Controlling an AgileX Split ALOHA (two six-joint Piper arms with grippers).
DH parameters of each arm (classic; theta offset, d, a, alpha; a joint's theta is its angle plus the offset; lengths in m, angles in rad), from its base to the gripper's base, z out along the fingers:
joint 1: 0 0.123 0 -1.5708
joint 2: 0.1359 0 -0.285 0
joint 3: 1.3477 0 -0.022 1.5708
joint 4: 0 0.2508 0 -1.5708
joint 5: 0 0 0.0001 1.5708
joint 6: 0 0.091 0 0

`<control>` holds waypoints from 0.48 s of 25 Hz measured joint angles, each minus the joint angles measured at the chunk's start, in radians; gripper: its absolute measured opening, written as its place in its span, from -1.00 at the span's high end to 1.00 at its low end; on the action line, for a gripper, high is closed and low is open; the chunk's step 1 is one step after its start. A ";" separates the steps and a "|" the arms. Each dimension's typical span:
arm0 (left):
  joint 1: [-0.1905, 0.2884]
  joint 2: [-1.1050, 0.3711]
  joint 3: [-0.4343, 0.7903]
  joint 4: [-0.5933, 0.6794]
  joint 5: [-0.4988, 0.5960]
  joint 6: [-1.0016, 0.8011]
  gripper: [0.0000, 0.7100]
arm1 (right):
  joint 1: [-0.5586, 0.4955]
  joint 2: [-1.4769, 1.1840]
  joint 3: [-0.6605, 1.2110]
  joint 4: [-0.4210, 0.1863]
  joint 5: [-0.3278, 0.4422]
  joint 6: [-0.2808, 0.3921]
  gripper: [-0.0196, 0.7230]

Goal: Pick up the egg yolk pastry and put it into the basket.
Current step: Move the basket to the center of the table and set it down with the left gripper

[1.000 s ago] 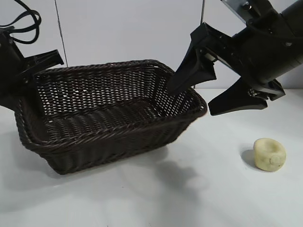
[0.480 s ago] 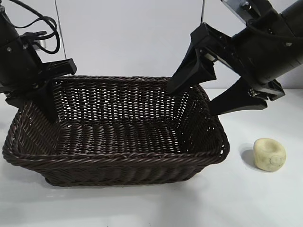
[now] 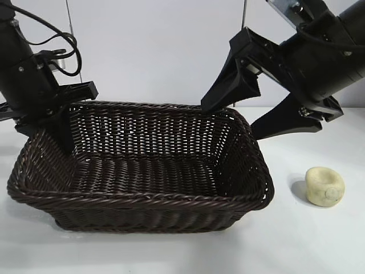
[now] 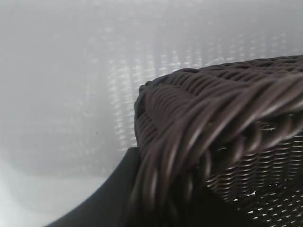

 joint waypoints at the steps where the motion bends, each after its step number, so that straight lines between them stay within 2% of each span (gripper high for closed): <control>1: 0.000 0.007 -0.002 0.000 0.002 0.003 0.69 | 0.000 0.000 0.000 0.000 0.000 0.000 -0.73; 12: 0.000 0.041 -0.003 -0.014 0.010 0.018 0.69 | 0.000 0.000 0.000 -0.001 0.000 0.000 -0.73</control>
